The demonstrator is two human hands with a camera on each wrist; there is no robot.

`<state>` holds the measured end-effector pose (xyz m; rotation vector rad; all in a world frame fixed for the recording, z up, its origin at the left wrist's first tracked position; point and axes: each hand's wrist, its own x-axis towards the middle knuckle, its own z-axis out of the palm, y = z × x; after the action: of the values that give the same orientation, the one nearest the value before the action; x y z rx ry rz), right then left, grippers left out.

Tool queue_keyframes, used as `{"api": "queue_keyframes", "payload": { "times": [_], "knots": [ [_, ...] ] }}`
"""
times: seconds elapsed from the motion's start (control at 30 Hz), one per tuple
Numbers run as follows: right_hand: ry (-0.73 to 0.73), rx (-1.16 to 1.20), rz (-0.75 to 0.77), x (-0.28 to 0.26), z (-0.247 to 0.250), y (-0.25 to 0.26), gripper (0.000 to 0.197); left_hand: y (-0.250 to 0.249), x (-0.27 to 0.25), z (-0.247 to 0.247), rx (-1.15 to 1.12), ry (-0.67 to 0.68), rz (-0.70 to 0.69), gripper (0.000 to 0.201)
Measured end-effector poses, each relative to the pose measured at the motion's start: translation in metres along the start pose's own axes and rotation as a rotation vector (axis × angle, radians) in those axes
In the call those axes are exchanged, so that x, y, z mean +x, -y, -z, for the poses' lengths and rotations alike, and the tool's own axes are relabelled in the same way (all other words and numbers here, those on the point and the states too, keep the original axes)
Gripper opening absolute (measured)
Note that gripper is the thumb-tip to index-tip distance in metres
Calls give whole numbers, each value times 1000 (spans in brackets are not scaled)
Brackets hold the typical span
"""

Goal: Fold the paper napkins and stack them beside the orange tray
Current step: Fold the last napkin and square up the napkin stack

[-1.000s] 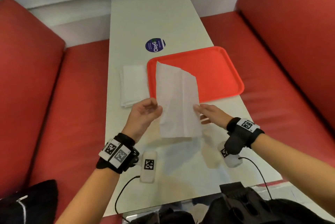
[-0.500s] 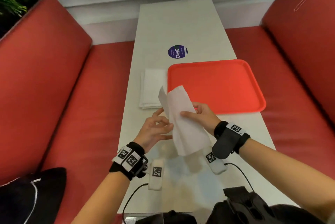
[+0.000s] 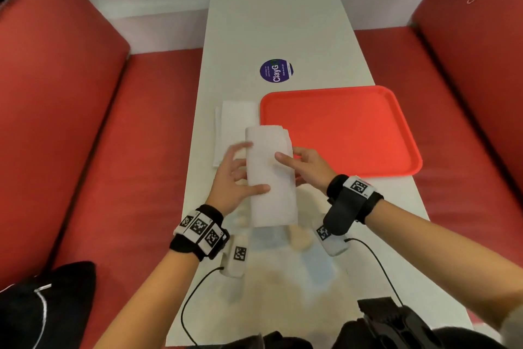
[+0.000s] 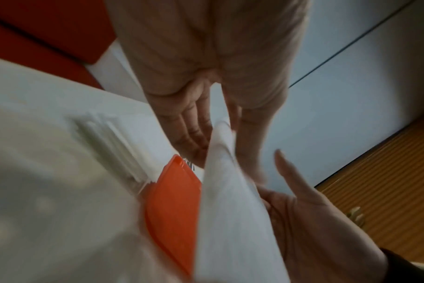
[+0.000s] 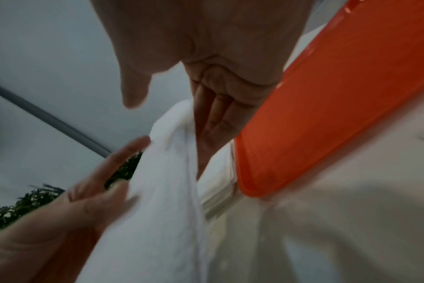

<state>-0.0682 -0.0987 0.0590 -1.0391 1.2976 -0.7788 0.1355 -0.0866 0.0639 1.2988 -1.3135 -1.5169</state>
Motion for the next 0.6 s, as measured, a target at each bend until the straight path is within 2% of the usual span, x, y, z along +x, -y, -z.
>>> {"api": "queue_keyframes", "payload": {
  "times": [0.03, 0.07, 0.13, 0.2, 0.27, 0.33, 0.43, 0.5, 0.53, 0.6],
  "knots": [
    [12, -18, -13, 9, -2, 4, 42, 0, 7, 3, -41, -17, 27, 80],
    [27, -16, -38, 19, -5, 7, 41, 0, 15, 6, -81, -42, 63, 74],
    [71, 36, -109, 38, -11, 10, 39, 4, 29, 10, -107, -102, 113, 48],
    [113, 91, -155, 56, -16, 10, 37, 9, 42, 15, -78, -152, 112, 39],
    [113, 90, -131, 74, -21, 12, 40, 11, 57, 23, -45, -199, 96, 40],
    [57, 6, -52, 91, -25, 17, 52, 9, 75, 35, 5, -207, 64, 38],
    [-74, -84, 89, 116, -29, 25, 82, 2, 106, 55, 161, -201, -16, 47],
    [-119, -123, 225, 132, -32, 26, 93, -2, 128, 68, 287, -161, -54, 57],
    [-128, -192, 280, 141, -34, 24, 90, -2, 138, 74, 344, -131, -53, 62],
    [-147, -362, 297, 160, -39, 19, 71, 2, 158, 83, 474, -73, -40, 72]
  ]
}}
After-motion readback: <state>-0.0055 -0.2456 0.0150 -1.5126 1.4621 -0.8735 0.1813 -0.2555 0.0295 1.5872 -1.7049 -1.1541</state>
